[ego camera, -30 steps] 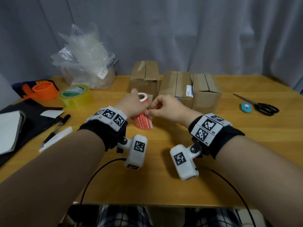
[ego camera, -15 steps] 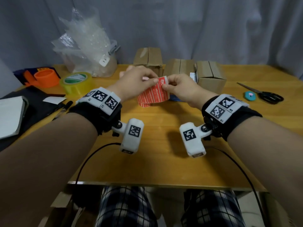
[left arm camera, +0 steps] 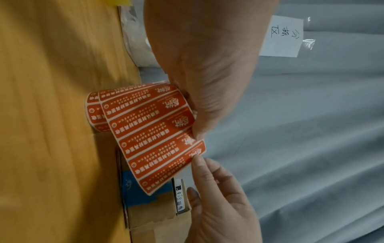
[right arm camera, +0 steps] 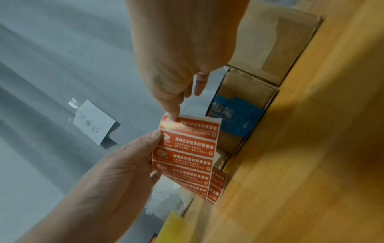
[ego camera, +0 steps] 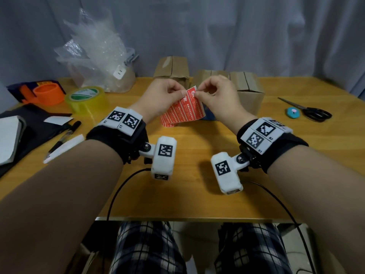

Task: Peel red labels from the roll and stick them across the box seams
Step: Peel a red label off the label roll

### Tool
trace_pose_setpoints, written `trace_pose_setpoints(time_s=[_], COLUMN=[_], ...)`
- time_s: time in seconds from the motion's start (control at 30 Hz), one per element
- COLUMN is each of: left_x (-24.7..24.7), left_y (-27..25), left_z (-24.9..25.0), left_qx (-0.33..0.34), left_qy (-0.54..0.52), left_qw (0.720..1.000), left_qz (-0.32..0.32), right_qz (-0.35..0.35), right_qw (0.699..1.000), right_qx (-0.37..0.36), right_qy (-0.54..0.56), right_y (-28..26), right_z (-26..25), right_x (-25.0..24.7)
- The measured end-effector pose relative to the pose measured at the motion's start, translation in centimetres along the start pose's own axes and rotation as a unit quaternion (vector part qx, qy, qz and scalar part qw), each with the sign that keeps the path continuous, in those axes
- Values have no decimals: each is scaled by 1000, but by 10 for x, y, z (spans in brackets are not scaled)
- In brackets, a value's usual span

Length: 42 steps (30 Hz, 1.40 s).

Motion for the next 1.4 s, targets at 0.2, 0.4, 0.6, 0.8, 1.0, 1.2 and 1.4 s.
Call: trace_pose_setpoints(time_s=[0.2, 0.4, 0.6, 0.8, 1.0, 1.2, 1.4], left_x=[5, 8, 9, 12, 15, 14, 4], left_y=[0, 2, 2, 0, 0, 3, 1], left_z=[0, -3, -6, -4, 1, -2, 0], left_qx=[15, 9, 16, 13, 4, -18, -25], left_qy=[-25, -33, -42, 5, 86, 28, -52], left_qw=[1000, 999, 999, 1000, 993, 998, 998], left_qz=[-1, -12, -22, 7, 82, 45, -9], right_qz=[-30, -26, -26, -31, -24, -21, -120], right_qw=[999, 998, 996, 994, 982, 980, 989], right_qx=[35, 36, 35, 32, 65, 37, -18], right_qy=[6, 34, 79, 99, 175, 194, 80], right_y=[0, -4, -5, -6, -6, -4, -1], right_z=[-4, -3, -4, 1, 2, 1, 0], right_x=[6, 9, 6, 5, 6, 2, -7])
Point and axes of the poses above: each hand's wrist, its own y-axis towards the middle knuckle, its own x-axis out of the palm, z = x × y, the point moved 1 cm from there along y, towards the middle knuckle, and after that the axes turned 14 degrees about -x, right-handed, at the moved point
